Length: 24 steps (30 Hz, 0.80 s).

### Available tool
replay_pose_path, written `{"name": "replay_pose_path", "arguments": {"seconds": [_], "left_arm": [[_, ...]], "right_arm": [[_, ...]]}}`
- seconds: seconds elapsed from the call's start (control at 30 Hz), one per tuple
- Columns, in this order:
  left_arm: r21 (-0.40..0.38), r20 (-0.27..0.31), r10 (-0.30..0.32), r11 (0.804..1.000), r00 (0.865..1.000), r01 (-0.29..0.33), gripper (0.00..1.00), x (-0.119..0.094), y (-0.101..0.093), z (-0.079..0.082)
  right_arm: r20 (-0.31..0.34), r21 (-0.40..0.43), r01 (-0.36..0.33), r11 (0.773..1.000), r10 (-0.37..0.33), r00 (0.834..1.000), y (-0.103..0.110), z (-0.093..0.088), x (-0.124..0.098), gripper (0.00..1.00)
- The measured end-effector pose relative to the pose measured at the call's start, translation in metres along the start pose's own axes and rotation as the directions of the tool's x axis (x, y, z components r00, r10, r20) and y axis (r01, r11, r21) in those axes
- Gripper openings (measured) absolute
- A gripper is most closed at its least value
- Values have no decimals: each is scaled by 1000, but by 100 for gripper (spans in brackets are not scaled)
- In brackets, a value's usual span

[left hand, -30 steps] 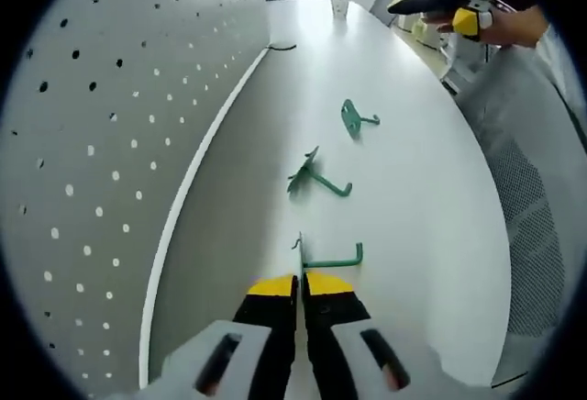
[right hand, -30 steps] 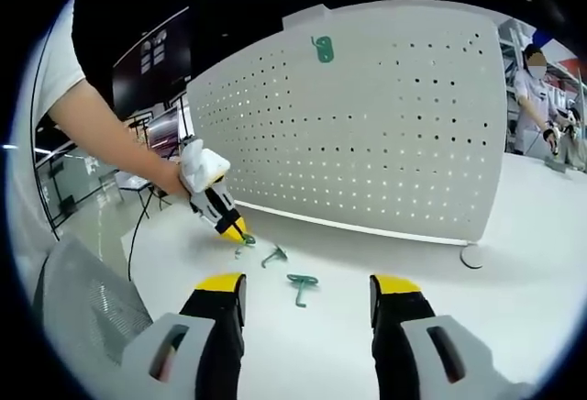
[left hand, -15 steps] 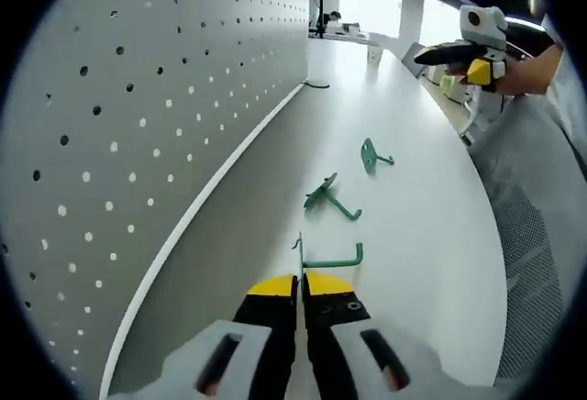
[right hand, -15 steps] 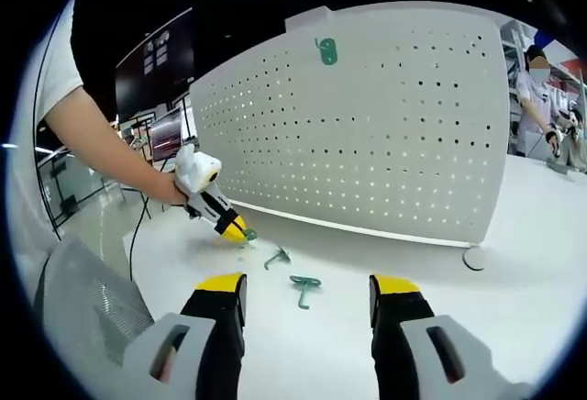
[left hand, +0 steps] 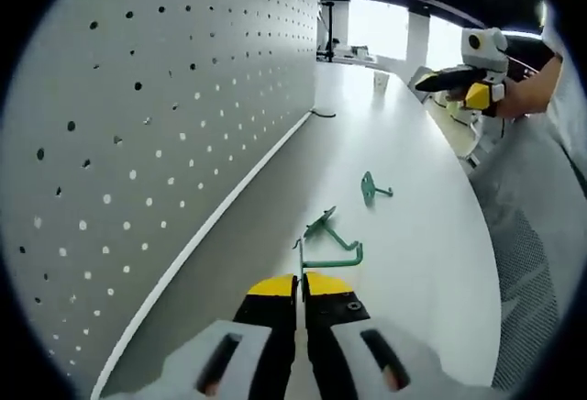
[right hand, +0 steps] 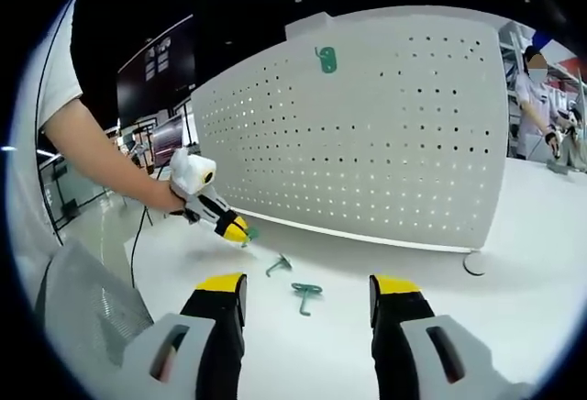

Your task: Insert the hook assembly into the mounting plate slot until the hook locks in place.

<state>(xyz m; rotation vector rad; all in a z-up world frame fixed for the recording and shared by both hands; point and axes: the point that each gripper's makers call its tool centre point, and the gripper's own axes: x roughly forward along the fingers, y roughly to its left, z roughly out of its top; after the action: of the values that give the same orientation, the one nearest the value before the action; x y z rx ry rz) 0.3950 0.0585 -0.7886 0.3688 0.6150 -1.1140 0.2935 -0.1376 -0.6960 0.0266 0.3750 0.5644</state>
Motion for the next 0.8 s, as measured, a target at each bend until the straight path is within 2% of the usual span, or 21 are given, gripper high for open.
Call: {"name": "replay_pose_path", "arguments": {"seconds": [0.23, 0.47, 0.6, 0.8], "left_arm": [[-91, 124, 56, 995, 991, -45, 1, -14, 4, 25], [-83, 169, 81, 994, 982, -68, 1, -25, 3, 41], [-93, 213, 100, 992, 972, -82, 1, -32, 4, 52], [-117, 298, 127, 989, 946, -95, 1, -46, 2, 75]], "right_arm": [[18, 7, -8, 1000, 8, 1000, 2, 5, 0, 52], [29, 12, -17, 1000, 17, 999, 4, 9, -1, 52], [38, 8, -27, 1000, 27, 999, 8, 13, 0, 53], [58, 5, -38, 999, 37, 998, 12, 23, 0, 53]]}}
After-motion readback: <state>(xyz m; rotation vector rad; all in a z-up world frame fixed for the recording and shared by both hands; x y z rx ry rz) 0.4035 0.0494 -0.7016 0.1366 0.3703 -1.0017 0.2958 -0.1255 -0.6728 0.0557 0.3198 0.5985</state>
